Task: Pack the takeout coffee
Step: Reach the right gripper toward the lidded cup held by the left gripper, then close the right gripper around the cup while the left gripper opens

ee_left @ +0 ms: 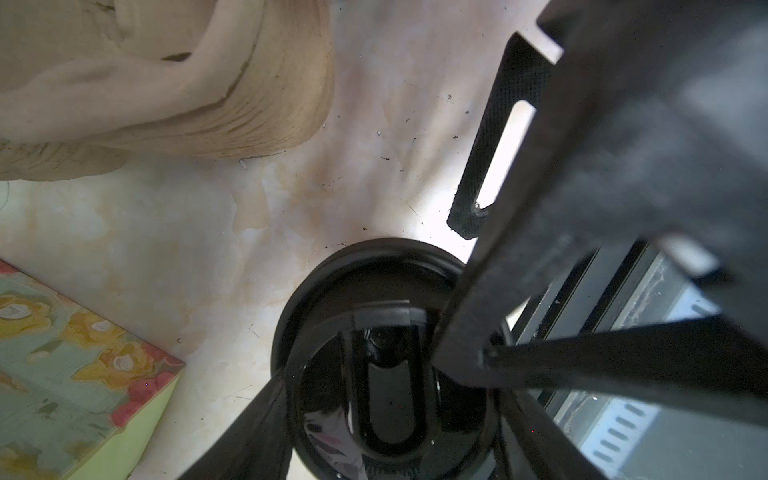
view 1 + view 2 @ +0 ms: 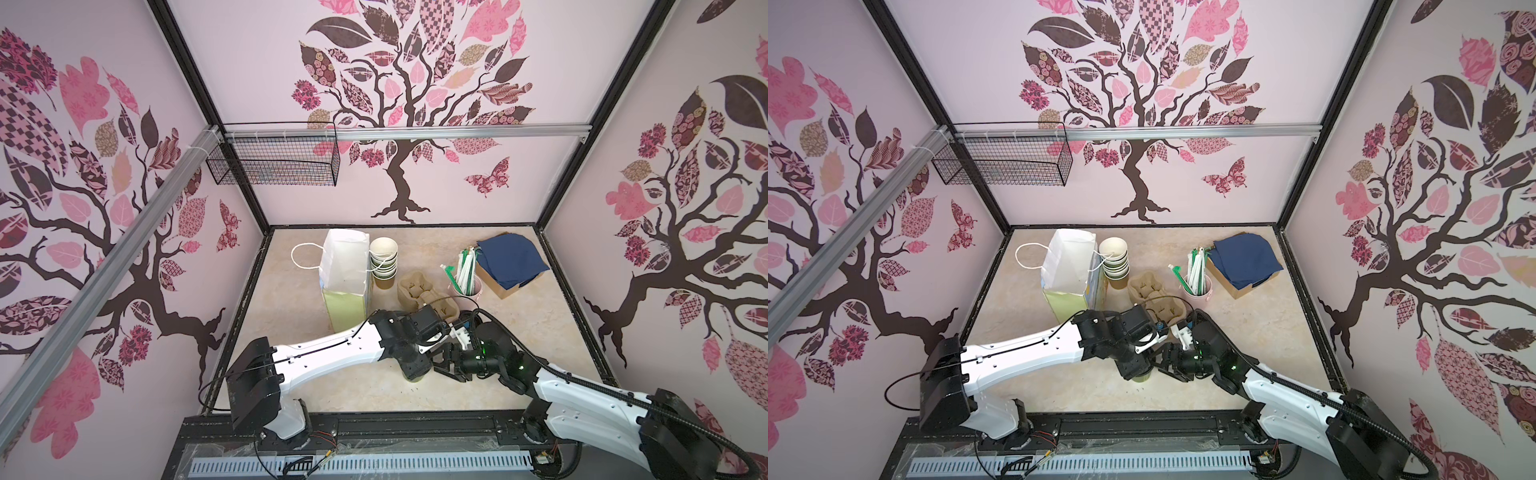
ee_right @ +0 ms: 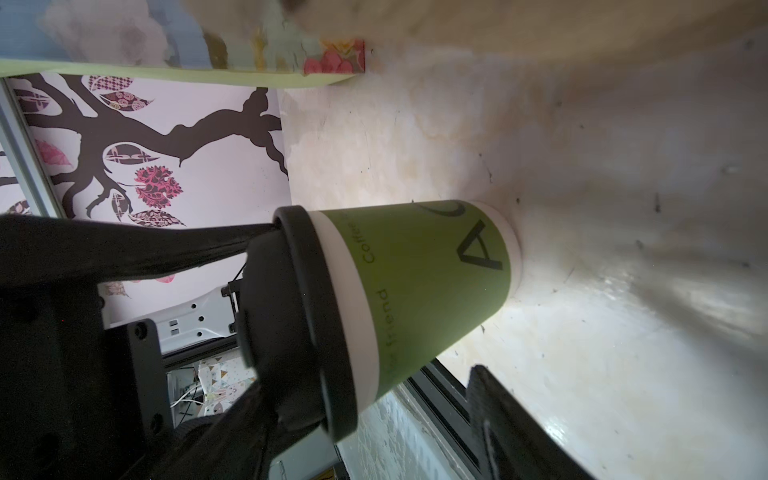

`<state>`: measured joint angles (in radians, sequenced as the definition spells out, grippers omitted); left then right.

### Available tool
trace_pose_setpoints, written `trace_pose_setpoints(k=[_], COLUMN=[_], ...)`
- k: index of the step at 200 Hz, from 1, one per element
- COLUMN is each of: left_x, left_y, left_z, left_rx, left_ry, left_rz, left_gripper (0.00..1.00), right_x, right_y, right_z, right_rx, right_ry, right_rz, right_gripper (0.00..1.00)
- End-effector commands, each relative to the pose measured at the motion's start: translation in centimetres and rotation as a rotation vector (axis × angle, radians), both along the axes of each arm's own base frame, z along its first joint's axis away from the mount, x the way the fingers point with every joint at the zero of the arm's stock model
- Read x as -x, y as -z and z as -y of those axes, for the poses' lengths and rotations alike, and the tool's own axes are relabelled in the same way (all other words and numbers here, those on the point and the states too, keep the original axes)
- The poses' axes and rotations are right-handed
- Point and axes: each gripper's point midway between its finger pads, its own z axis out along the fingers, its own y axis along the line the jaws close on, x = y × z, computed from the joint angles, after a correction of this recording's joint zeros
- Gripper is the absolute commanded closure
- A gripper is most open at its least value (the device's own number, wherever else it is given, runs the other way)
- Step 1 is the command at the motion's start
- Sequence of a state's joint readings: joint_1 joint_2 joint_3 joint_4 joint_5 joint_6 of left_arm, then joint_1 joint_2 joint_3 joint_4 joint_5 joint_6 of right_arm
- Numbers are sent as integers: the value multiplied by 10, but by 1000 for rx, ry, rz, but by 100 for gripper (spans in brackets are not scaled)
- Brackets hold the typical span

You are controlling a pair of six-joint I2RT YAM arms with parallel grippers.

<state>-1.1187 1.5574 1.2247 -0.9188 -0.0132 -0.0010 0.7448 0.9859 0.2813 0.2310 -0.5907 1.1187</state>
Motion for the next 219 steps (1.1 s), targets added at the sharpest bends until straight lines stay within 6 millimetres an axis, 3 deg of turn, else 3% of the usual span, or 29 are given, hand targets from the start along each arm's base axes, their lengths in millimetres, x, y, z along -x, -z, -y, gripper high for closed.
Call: trace_pose_setpoints(k=[1,74,141,190,219], left_x=[20,9,0,-4,-13], left_y=[44,16,-23,-53,-77], left_z=[-24,-10,7,6,-7], left_rx=[-152,-46,121,243,331], left_ry=[9,-9,-28,-73,-161], left_rz=[-118,-53,12,71,146], left_gripper=[32,18,12,11,13], right_x=[0,4,5,5,4], right_y=[10,31,32,31,26], right_z=[3,15,17,16,15], right_rx=[39,138,150,150,138], right_ry=[5,17,14,11,8], right_rz=[-5,-28,-25,-22,-11], right_gripper=[30,32,32,32,32])
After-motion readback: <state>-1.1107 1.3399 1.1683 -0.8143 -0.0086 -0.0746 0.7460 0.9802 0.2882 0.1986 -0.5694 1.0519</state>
